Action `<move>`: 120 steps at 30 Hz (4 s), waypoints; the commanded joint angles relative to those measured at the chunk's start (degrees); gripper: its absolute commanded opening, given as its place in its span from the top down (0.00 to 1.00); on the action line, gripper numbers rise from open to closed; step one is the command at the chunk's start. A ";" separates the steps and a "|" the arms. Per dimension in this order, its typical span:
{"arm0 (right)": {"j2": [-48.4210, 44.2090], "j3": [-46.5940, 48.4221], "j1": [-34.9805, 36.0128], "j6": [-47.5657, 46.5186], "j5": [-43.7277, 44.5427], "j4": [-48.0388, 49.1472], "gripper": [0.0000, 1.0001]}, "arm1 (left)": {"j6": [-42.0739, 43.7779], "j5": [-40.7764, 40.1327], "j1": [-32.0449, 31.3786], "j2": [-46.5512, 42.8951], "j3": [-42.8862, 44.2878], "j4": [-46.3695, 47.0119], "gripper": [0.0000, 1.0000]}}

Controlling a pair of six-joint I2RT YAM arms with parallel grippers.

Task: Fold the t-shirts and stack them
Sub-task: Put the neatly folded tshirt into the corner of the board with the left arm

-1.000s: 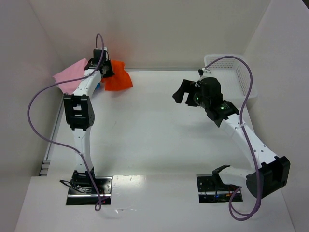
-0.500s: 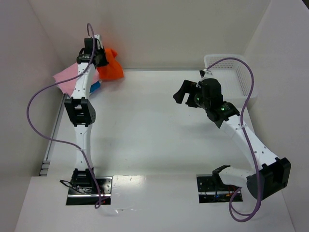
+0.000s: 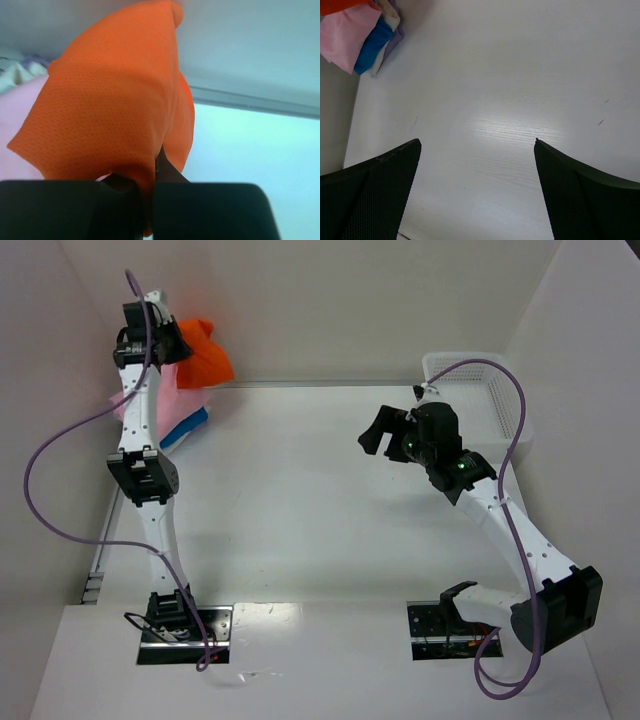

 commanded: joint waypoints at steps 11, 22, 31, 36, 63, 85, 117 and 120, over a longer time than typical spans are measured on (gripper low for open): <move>-1.52 0.94 -0.09 -0.78 -0.90 1.28 0.01 | -4.10 6.28 4.16 -8.01 7.45 2.50 1.00; -0.38 0.94 -0.09 -1.31 -1.96 1.81 0.01 | -3.58 5.58 8.02 -9.06 4.55 0.21 1.00; 0.77 0.94 -0.09 -0.78 -1.96 2.34 0.01 | -1.20 6.99 9.53 -11.62 -4.14 -1.02 1.00; 1.82 1.47 -0.09 -0.78 -1.96 2.34 0.01 | -0.15 8.22 9.53 -14.60 -8.71 -0.50 1.00; 2.96 0.42 -0.09 -0.25 -3.11 3.39 0.01 | -13.06 9.53 16.21 -20.94 -51.26 23.76 0.81; 1.82 -0.81 -0.09 2.38 -2.57 4.45 0.01 | -10.34 -3.20 16.21 -28.92 -45.63 23.93 0.30; -2.84 -3.90 -0.62 5.02 1.29 3.57 0.01 | -9.55 -14.98 7.50 -13.73 -43.19 28.69 0.27; -2.32 -3.37 -0.62 5.55 1.29 3.57 0.01 | -9.55 -15.69 7.50 -10.75 -35.37 26.14 0.25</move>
